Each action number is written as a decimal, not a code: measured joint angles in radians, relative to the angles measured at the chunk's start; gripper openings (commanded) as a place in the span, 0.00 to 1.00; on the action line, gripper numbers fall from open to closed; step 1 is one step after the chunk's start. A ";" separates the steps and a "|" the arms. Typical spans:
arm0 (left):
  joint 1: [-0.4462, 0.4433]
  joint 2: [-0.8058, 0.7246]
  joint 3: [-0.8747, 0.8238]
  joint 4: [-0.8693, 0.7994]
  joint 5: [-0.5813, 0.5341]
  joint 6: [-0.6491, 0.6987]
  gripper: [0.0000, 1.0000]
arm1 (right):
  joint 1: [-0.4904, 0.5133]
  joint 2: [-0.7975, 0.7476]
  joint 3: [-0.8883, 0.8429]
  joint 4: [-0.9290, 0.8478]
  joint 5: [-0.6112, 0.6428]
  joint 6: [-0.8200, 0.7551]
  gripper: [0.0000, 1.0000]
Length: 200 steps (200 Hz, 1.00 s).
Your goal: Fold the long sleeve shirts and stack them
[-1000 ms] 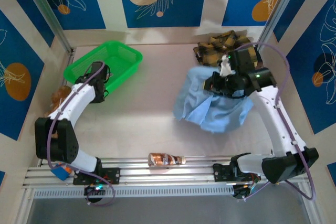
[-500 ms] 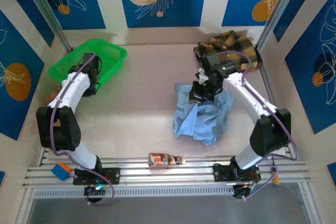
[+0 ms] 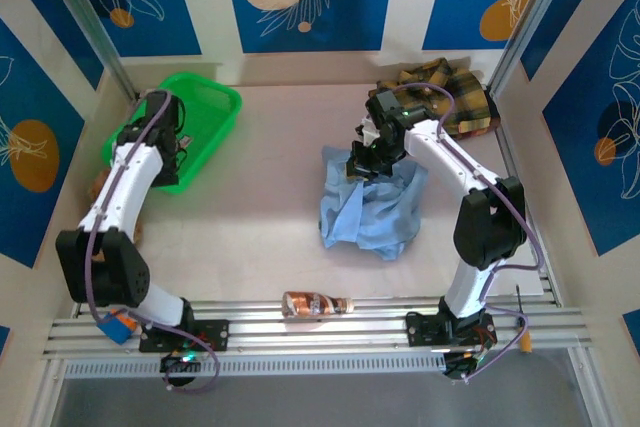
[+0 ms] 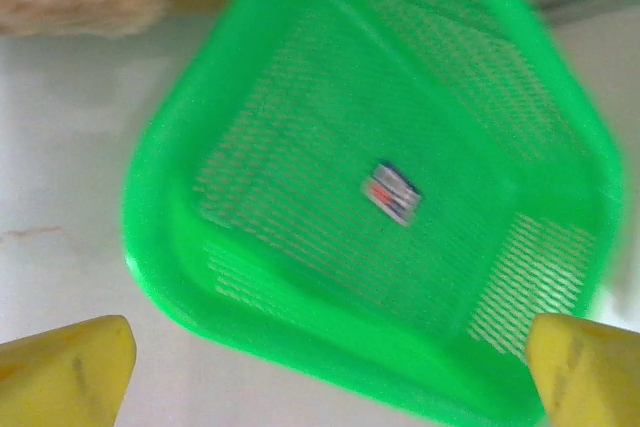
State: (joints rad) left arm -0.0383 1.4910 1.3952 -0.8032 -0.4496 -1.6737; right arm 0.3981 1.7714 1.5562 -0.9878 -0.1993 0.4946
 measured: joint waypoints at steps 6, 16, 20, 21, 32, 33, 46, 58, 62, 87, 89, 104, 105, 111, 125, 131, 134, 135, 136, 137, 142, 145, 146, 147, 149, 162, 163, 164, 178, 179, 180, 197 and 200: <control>-0.011 -0.008 0.036 0.003 0.002 0.048 0.96 | 0.000 0.000 -0.004 0.003 -0.003 0.000 0.03; -0.034 -0.003 0.105 0.010 0.016 0.145 0.94 | 0.000 0.000 -0.016 0.012 -0.008 0.000 0.04; -0.046 0.004 0.133 0.020 0.027 0.183 0.93 | 0.000 0.000 -0.021 0.013 -0.009 0.000 0.04; -0.048 0.006 0.137 0.021 0.031 0.190 0.93 | 0.001 0.000 -0.022 0.013 -0.009 0.000 0.04; -0.077 0.034 0.204 0.048 0.075 0.297 0.87 | 0.004 0.000 -0.035 0.019 -0.011 0.001 0.04; -0.079 0.038 0.207 0.051 0.080 0.302 0.87 | 0.004 0.000 -0.036 0.019 -0.011 0.001 0.04; -0.103 0.087 0.240 0.093 0.163 0.404 0.74 | 0.008 0.000 -0.046 0.027 -0.011 0.005 0.04; -0.116 0.154 0.248 0.117 0.248 0.488 0.63 | 0.013 0.000 -0.048 0.032 -0.010 0.013 0.04; -0.121 0.183 0.248 0.123 0.274 0.503 0.60 | 0.015 0.000 -0.048 0.034 -0.010 0.013 0.04; -0.140 0.369 0.254 0.134 0.405 0.611 0.38 | 0.028 0.000 -0.048 0.037 -0.010 0.020 0.04; -0.142 0.386 0.255 0.134 0.415 0.620 0.37 | 0.029 0.000 -0.048 0.037 -0.010 0.020 0.04; -0.146 0.485 0.275 0.130 0.471 0.668 0.35 | 0.037 0.000 -0.048 0.037 -0.007 0.028 0.04; -0.146 0.489 0.277 0.130 0.473 0.671 0.35 | 0.037 0.000 -0.048 0.037 -0.007 0.028 0.04; -0.148 0.523 0.291 0.130 0.489 0.684 0.35 | 0.040 0.000 -0.048 0.037 -0.006 0.032 0.04; -0.148 0.584 0.339 0.130 0.517 0.710 0.35 | 0.049 0.000 -0.048 0.037 -0.003 0.037 0.04; -0.148 0.608 0.369 0.129 0.525 0.721 0.35 | 0.054 0.000 -0.048 0.037 0.000 0.039 0.04; -0.147 0.618 0.384 0.128 0.527 0.728 0.35 | 0.056 0.000 -0.048 0.037 0.001 0.040 0.04; -0.147 0.624 0.393 0.127 0.528 0.732 0.36 | 0.057 0.000 -0.048 0.037 0.001 0.041 0.04; -0.147 0.626 0.398 0.126 0.528 0.733 0.36 | 0.058 0.000 -0.048 0.037 0.002 0.042 0.04; -0.147 0.630 0.408 0.124 0.529 0.735 0.36 | 0.059 0.000 -0.048 0.037 0.003 0.043 0.04; -0.147 0.648 0.438 0.121 0.529 0.744 0.36 | 0.063 0.000 -0.048 0.037 0.005 0.046 0.04; -0.147 0.658 0.460 0.118 0.529 0.747 0.36 | 0.065 0.000 -0.048 0.037 0.007 0.047 0.04; -0.147 0.662 0.470 0.117 0.529 0.750 0.36 | 0.065 0.000 -0.048 0.037 0.008 0.047 0.04; -0.147 0.665 0.475 0.117 0.529 0.753 0.36 | 0.066 0.000 -0.048 0.037 0.008 0.048 0.04; -0.147 0.674 0.491 0.116 0.529 0.760 0.36 | 0.068 0.000 -0.048 0.037 0.009 0.050 0.04; -0.142 0.711 0.573 0.111 0.528 0.782 0.37 | 0.076 0.000 -0.048 0.038 0.013 0.058 0.04; -0.142 0.713 0.577 0.111 0.528 0.783 0.37 | 0.077 0.000 -0.048 0.038 0.013 0.058 0.04; -0.142 0.717 0.585 0.109 0.528 0.784 0.37 | 0.077 0.000 -0.048 0.038 0.013 0.058 0.04; -0.135 0.741 0.633 0.108 0.524 0.802 0.41 | 0.081 0.001 -0.048 0.042 0.016 0.066 0.04; -0.134 0.742 0.634 0.108 0.524 0.803 0.41 | 0.081 0.001 -0.048 0.042 0.016 0.067 0.04; -0.133 0.744 0.636 0.108 0.523 0.806 0.41 | 0.081 0.001 -0.048 0.042 0.016 0.068 0.04; -0.115 0.767 0.665 0.090 0.517 0.841 0.42 | 0.083 0.013 -0.043 0.047 0.016 0.077 0.05; -0.111 0.774 0.674 0.083 0.513 0.845 0.42 | 0.083 0.015 -0.040 0.047 0.015 0.081 0.05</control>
State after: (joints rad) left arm -0.1490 2.2650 2.0697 -0.7200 0.0635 -0.8284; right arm 0.4808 1.7866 1.5162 -0.9405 -0.1841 0.5755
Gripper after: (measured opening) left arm 0.415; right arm 0.077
